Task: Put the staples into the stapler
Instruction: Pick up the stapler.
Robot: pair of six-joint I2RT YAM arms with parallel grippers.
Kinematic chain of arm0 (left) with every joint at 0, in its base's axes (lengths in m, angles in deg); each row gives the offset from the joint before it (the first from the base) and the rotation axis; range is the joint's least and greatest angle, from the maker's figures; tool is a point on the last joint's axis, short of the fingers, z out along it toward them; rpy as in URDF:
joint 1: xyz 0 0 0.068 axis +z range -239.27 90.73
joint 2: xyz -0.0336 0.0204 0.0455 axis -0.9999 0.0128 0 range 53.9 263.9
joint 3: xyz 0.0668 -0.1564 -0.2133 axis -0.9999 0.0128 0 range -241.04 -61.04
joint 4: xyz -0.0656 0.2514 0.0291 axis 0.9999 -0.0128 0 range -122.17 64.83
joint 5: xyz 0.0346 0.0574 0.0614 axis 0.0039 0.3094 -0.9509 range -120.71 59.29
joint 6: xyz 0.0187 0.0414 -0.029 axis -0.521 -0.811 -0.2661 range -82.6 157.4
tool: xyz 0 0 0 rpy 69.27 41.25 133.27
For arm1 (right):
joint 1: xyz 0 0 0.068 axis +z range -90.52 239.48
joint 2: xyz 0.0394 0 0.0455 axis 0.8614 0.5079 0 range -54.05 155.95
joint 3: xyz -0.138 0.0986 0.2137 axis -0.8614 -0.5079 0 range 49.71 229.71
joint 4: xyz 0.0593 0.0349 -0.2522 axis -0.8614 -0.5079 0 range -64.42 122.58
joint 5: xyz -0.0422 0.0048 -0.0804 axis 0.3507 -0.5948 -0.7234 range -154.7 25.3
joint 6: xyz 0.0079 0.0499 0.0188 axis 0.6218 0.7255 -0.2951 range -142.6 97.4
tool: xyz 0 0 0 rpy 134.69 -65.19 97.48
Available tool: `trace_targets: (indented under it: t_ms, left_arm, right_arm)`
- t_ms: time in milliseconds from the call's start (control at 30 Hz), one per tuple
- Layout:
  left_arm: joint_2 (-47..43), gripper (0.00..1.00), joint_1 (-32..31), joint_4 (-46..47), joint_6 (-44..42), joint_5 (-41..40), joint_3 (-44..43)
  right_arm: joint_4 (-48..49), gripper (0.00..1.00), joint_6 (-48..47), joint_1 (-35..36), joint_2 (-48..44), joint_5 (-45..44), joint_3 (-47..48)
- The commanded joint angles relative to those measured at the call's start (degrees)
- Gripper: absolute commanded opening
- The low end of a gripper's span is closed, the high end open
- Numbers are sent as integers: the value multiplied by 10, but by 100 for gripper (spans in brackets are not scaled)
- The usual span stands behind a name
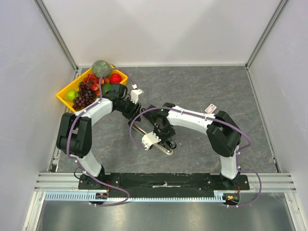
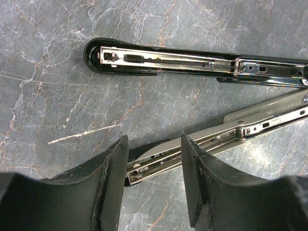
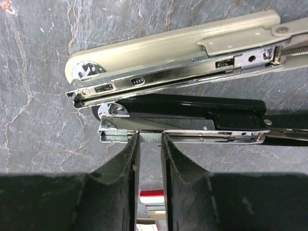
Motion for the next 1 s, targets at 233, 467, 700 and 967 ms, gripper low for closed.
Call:
trace_targets:
  t_ms: [233, 467, 700, 967]
  left_arm:
    - [-48, 55, 2, 39, -5, 84, 6]
    - [-69, 55, 1, 85, -10, 276, 4]
    - [-65, 55, -19, 352, 179, 512, 36]
    - [-21, 56, -103, 872, 578, 573, 62]
  right_arm:
    - [4, 26, 22, -106, -97, 174, 21]
    - [16, 27, 19, -187, -197, 362, -10]
    - [24, 27, -34, -283, -281, 572, -47]
    - [22, 28, -84, -302, -301, 668, -75]
